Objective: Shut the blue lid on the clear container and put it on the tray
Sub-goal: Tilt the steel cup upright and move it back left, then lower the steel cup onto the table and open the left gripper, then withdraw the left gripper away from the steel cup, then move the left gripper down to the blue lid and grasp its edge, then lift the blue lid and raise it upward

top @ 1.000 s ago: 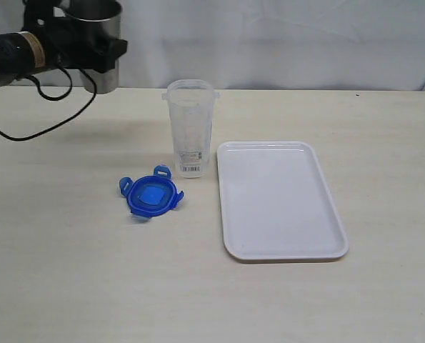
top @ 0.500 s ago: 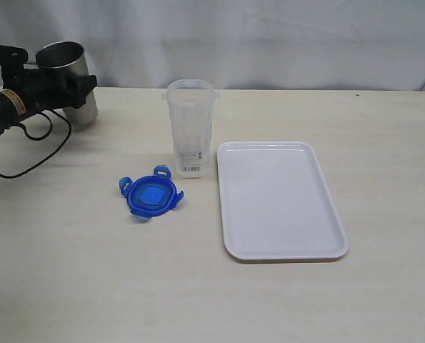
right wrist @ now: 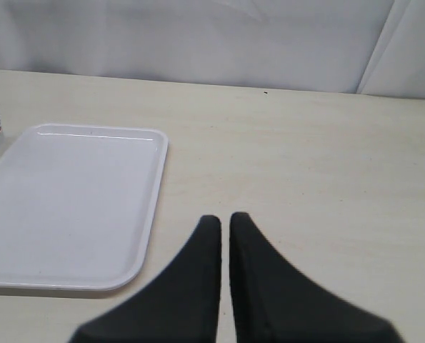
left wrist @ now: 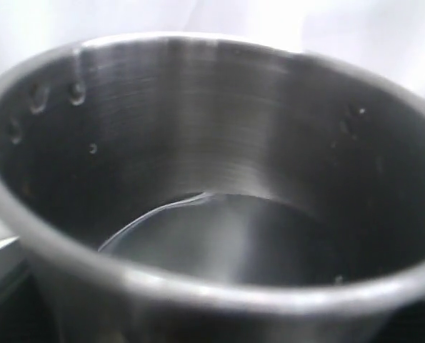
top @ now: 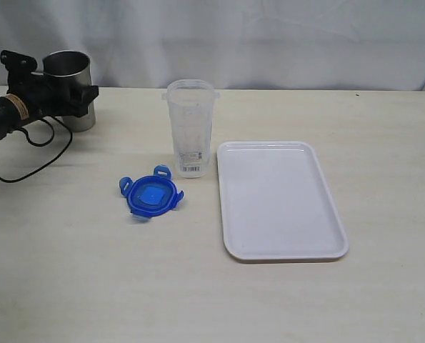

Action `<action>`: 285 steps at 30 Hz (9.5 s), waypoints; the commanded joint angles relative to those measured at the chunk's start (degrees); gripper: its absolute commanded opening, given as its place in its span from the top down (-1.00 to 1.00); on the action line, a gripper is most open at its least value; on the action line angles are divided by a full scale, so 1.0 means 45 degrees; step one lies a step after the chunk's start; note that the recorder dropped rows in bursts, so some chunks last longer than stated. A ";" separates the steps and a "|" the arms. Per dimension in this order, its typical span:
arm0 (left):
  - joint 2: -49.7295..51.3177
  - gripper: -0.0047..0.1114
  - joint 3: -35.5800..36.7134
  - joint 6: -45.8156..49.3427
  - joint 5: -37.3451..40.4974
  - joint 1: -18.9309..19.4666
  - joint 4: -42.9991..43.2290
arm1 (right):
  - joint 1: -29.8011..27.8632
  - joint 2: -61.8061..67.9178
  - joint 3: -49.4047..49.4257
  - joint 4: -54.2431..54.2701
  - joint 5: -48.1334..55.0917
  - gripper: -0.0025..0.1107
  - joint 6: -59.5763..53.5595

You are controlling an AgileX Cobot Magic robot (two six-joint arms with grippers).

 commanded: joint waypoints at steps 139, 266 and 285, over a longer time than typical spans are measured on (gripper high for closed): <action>-1.0859 -0.89 0.6287 -1.5617 -0.3133 0.3409 1.1522 | -0.0088 -0.0055 0.0043 -0.0094 0.0013 0.88 -0.0007; -0.4843 0.39 0.5211 1.2147 1.2602 -0.5901 -1.8744 | -0.0088 -0.0055 0.0043 -0.0067 0.0013 0.88 -0.0007; -0.5982 0.92 0.5205 1.2147 1.4211 -0.5901 -1.8511 | -0.0088 -0.0055 0.0043 -0.0067 0.0013 0.88 -0.0007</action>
